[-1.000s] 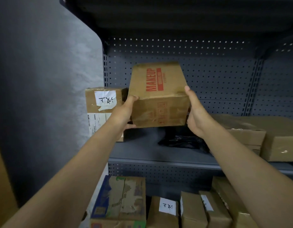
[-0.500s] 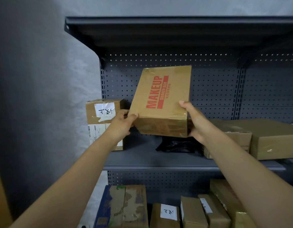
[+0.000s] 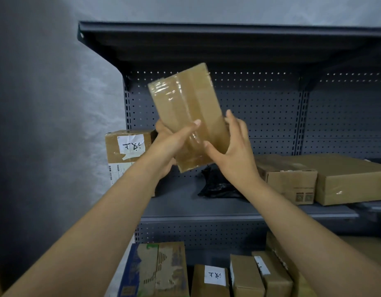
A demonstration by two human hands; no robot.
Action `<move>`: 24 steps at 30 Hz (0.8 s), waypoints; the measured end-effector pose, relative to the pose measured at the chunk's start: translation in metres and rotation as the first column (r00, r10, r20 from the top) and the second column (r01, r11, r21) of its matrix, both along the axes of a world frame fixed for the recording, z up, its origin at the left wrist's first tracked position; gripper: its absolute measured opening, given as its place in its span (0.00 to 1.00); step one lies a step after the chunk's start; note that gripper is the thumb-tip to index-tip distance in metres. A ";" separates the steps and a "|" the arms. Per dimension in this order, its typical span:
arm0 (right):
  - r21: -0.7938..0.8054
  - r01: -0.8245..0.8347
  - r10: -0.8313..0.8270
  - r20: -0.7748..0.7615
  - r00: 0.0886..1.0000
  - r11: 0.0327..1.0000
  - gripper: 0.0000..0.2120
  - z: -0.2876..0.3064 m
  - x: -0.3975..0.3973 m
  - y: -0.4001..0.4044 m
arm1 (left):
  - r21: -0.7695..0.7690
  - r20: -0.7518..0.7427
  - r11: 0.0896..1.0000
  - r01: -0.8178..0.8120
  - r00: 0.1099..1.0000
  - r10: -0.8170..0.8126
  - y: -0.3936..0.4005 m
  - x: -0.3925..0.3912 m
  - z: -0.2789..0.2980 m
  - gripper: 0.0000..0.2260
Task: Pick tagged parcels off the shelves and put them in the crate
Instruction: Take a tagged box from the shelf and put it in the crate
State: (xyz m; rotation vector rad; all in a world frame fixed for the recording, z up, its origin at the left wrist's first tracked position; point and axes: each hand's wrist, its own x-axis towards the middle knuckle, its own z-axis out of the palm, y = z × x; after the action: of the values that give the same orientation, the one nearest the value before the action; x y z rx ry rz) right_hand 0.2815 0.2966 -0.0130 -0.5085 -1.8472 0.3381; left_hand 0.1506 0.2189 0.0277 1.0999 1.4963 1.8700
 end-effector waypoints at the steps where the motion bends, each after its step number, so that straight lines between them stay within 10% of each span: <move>1: 0.039 -0.025 0.025 0.010 1.000 0.999 0.37 0.001 0.000 -0.004 | 0.000 0.031 1.000 -0.007 0.999 0.007 -0.001 0.000 0.000 0.49; 11: 0.230 -0.268 0.215 0.231 0.949 0.936 0.12 -0.013 -0.006 -0.017 | 0.022 0.197 0.989 -0.149 0.970 0.142 0.006 -0.007 0.004 0.77; 19: 0.070 -0.164 0.151 0.168 0.974 0.984 0.21 0.015 0.022 0.005 | -0.051 0.048 0.998 -0.023 0.999 0.026 -0.010 -0.033 -0.008 0.50; 24: -0.525 -0.122 0.149 0.010 0.989 0.842 0.45 0.020 0.038 0.039 | -0.039 0.028 0.989 0.145 0.989 -0.144 -0.024 -0.034 -0.013 0.36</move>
State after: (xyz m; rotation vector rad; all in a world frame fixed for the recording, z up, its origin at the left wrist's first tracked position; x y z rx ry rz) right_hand 0.3190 0.3357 0.0068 -0.7624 -1.8370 0.9522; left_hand 0.1164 0.1949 0.0144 1.1304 1.3957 1.7411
